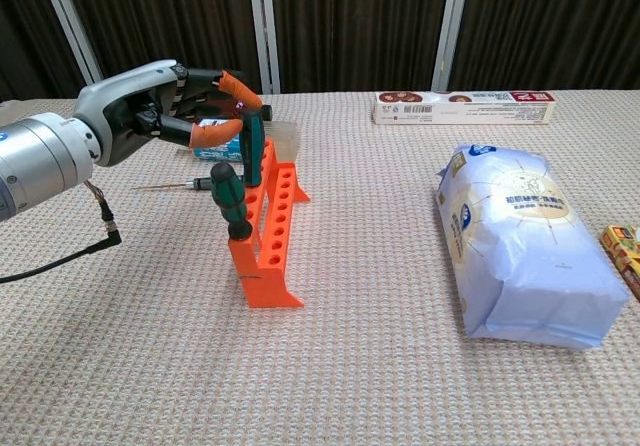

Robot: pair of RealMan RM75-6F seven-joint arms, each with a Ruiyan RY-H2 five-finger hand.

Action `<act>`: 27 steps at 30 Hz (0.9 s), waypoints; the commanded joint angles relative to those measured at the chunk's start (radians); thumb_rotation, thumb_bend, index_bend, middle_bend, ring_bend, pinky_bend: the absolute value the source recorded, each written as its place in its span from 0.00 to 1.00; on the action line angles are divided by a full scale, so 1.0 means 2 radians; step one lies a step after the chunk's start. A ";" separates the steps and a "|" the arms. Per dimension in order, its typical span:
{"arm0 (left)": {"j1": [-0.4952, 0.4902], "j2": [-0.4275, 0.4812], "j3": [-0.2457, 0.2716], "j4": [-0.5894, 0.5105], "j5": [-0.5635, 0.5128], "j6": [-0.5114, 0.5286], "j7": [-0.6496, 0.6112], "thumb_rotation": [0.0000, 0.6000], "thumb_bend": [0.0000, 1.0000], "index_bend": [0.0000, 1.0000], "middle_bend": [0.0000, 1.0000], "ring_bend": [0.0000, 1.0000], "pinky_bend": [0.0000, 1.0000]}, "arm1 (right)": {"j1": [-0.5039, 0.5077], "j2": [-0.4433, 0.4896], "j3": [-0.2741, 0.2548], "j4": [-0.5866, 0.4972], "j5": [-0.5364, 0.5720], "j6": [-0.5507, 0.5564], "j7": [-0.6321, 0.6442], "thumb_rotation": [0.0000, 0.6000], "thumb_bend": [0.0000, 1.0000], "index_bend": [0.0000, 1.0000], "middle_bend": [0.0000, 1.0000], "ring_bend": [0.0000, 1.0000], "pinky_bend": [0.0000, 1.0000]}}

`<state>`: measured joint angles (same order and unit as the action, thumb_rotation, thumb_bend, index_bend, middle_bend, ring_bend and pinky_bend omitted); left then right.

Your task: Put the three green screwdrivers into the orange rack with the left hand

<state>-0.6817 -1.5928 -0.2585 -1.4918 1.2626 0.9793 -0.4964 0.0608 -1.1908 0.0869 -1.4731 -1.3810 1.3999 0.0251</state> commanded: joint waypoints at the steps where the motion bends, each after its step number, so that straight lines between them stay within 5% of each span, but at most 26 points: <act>1: 0.001 0.000 0.000 -0.001 0.001 0.001 -0.001 1.00 0.40 0.28 0.00 0.00 0.00 | 0.000 0.000 0.000 0.000 0.000 0.000 0.000 1.00 0.00 0.00 0.00 0.00 0.00; 16: 0.011 0.047 -0.006 -0.035 0.011 0.011 0.003 1.00 0.42 0.25 0.03 0.00 0.00 | 0.000 0.001 0.000 -0.001 -0.001 0.002 0.000 1.00 0.00 0.00 0.00 0.00 0.00; 27: -0.013 0.085 -0.015 -0.002 -0.049 -0.013 0.152 1.00 0.50 0.37 0.04 0.00 0.00 | 0.002 0.000 0.000 -0.003 -0.005 0.001 -0.001 1.00 0.00 0.00 0.00 0.00 0.00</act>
<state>-0.6829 -1.4401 -0.2814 -1.5314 1.2186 0.9716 -0.2997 0.0645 -1.1912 0.0861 -1.4783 -1.3906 1.4024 0.0230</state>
